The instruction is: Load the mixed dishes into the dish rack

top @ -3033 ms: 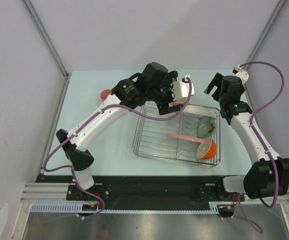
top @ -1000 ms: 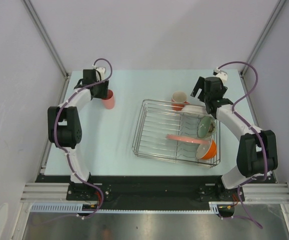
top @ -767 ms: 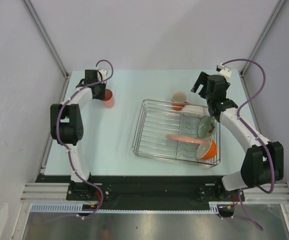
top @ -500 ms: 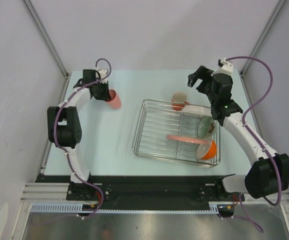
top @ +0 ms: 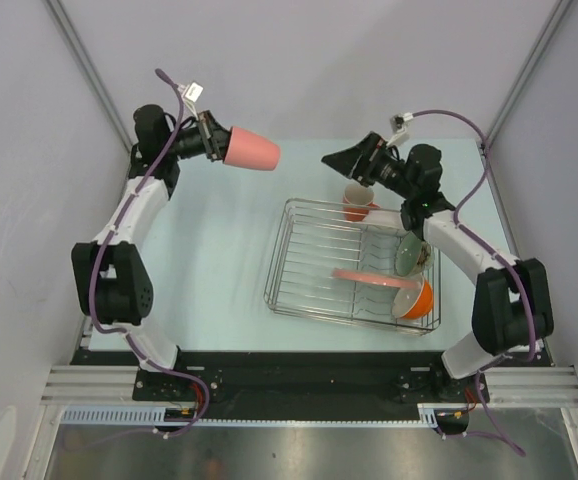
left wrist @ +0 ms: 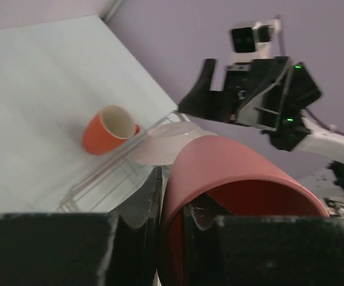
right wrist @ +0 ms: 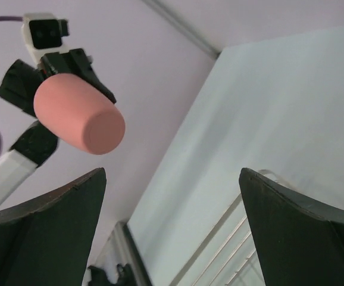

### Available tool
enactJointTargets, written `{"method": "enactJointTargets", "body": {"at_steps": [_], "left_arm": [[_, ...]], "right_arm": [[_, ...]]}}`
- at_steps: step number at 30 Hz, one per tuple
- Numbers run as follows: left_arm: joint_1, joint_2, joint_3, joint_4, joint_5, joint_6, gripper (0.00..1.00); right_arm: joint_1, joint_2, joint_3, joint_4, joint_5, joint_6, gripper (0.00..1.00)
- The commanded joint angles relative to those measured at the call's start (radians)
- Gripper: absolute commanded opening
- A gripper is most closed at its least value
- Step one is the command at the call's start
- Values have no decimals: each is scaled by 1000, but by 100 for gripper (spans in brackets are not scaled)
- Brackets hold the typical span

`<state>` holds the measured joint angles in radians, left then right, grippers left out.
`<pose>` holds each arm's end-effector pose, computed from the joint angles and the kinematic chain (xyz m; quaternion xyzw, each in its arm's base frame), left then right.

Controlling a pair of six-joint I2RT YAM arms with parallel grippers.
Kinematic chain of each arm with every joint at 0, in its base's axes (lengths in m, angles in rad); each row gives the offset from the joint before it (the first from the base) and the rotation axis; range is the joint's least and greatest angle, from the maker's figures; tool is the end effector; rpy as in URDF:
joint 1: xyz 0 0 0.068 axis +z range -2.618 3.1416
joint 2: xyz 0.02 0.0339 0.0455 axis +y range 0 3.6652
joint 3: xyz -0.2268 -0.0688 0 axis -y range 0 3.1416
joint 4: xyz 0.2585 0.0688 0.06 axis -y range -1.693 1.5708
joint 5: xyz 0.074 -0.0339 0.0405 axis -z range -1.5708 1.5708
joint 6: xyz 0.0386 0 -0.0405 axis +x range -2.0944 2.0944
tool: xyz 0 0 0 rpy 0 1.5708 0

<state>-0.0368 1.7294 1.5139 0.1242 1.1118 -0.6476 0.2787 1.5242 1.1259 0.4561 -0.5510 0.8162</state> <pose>0.4103 -0.0497 0.3325 0.1506 0.7053 -0.5593 0.4086 0.3575 0.1233 0.3013 -0.0154 0.6893 0.5237 0.5004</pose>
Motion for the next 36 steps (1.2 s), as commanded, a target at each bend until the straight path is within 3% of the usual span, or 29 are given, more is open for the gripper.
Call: {"method": "enactJointTargets", "body": {"at_steps": [1, 5, 7, 12, 24, 36], "left_arm": [[-24, -5, -93, 431, 152, -423, 0], [-61, 24, -167, 684, 149, -627, 0], [-69, 24, -173, 690, 146, -638, 0], [-86, 35, -184, 703, 138, -647, 0], [-126, 64, -193, 640, 126, -574, 0], [-156, 59, -199, 558, 111, -481, 0]], "right_arm": [[56, 66, 9, 277, -222, 204, 100], [96, 169, 8, 511, -277, 381, 100], [112, 207, 8, 692, -279, 499, 100], [148, 299, 9, 875, -247, 629, 100], [180, 340, 28, 949, -219, 716, 100], [212, 347, 89, 831, -201, 643, 100]]}}
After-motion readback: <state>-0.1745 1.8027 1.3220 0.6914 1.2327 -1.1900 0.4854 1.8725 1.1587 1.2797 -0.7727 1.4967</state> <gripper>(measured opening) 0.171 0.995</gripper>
